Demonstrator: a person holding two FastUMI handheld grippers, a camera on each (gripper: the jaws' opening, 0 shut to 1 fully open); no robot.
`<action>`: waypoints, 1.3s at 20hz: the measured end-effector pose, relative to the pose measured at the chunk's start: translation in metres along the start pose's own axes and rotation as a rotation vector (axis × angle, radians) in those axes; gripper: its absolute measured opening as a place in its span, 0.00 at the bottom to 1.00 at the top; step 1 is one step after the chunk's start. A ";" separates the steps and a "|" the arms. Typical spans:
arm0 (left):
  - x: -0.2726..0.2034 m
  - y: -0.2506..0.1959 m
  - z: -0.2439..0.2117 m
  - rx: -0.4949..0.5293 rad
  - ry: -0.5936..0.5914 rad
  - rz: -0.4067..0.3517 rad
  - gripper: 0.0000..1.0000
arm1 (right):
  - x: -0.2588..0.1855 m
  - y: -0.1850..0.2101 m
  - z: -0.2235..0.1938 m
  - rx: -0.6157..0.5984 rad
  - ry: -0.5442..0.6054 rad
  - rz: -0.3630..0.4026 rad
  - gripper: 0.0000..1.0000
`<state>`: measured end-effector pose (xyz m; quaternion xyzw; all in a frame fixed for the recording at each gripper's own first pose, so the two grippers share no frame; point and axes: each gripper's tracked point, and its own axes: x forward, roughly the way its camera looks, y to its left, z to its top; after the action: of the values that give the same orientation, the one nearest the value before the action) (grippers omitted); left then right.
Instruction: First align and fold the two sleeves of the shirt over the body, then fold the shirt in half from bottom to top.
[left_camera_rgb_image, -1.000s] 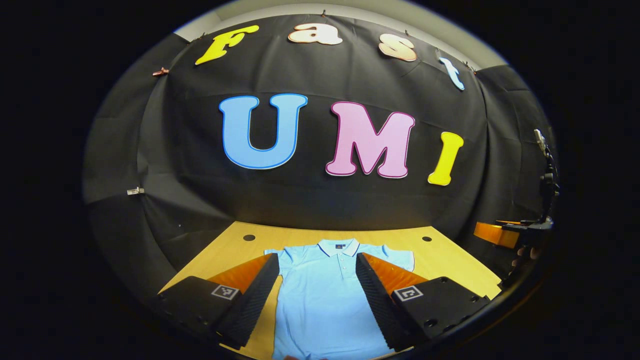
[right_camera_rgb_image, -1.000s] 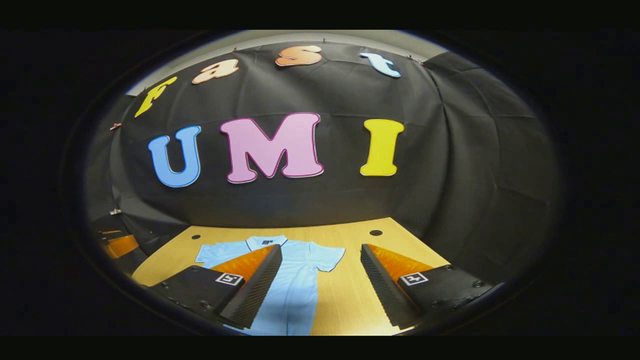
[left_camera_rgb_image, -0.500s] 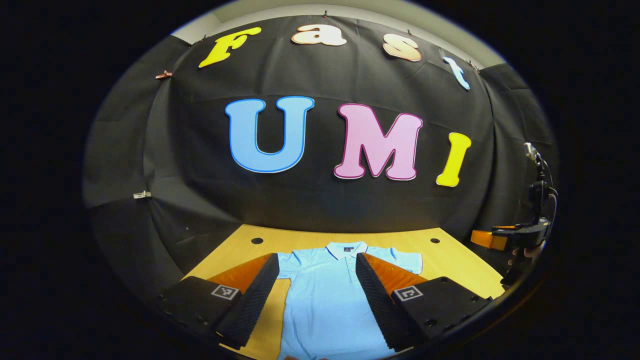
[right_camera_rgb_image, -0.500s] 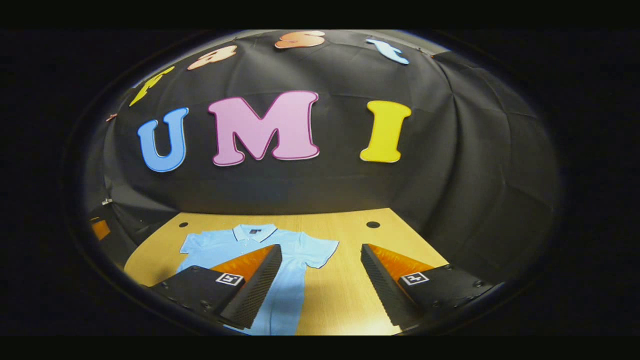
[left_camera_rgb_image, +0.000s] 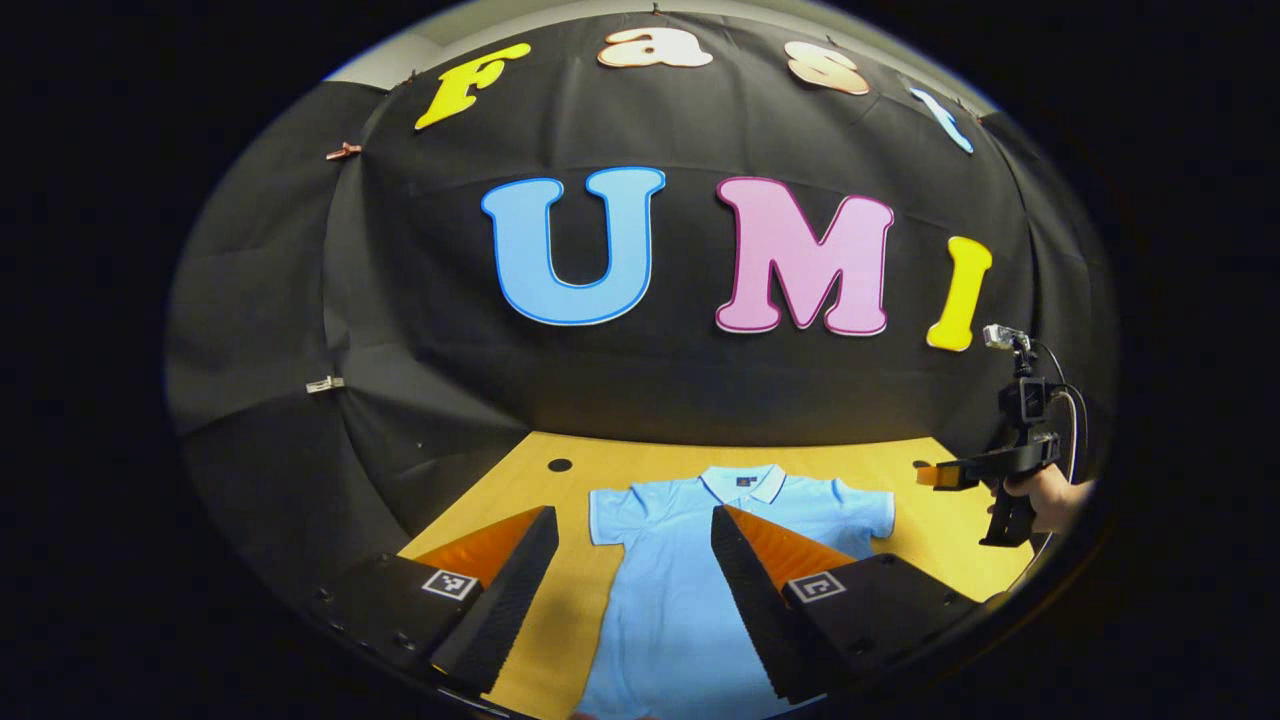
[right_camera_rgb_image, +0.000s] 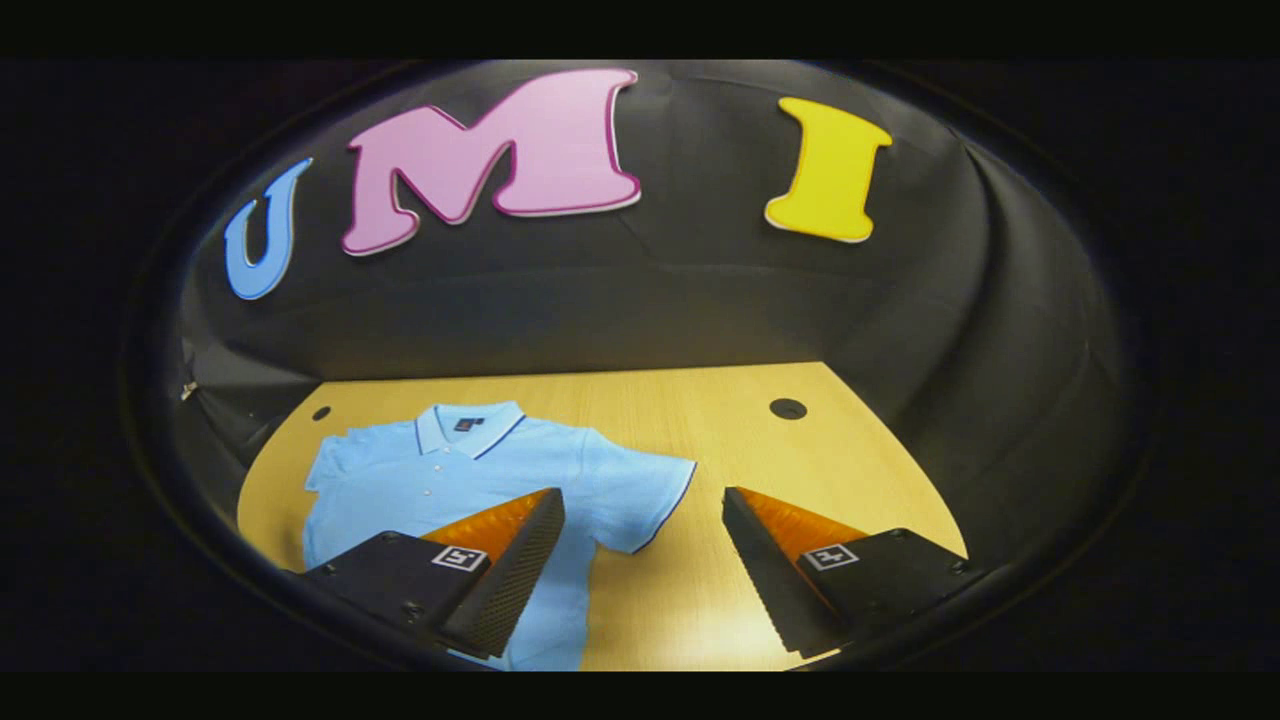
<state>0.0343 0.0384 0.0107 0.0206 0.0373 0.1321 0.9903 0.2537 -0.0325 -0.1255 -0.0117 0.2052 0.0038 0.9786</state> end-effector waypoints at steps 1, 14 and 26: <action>0.002 0.002 -0.001 -0.009 0.011 0.018 0.96 | 0.015 -0.002 -0.008 0.001 0.028 -0.002 0.98; 0.022 -0.025 -0.015 -0.060 0.091 0.044 0.96 | 0.114 0.003 -0.090 0.015 0.238 -0.024 0.96; 0.027 -0.013 -0.030 -0.103 0.116 0.063 0.97 | 0.119 0.032 -0.087 -0.039 0.172 0.048 0.13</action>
<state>0.0609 0.0338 -0.0213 -0.0368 0.0874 0.1658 0.9816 0.3273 -0.0021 -0.2541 -0.0260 0.2889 0.0301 0.9565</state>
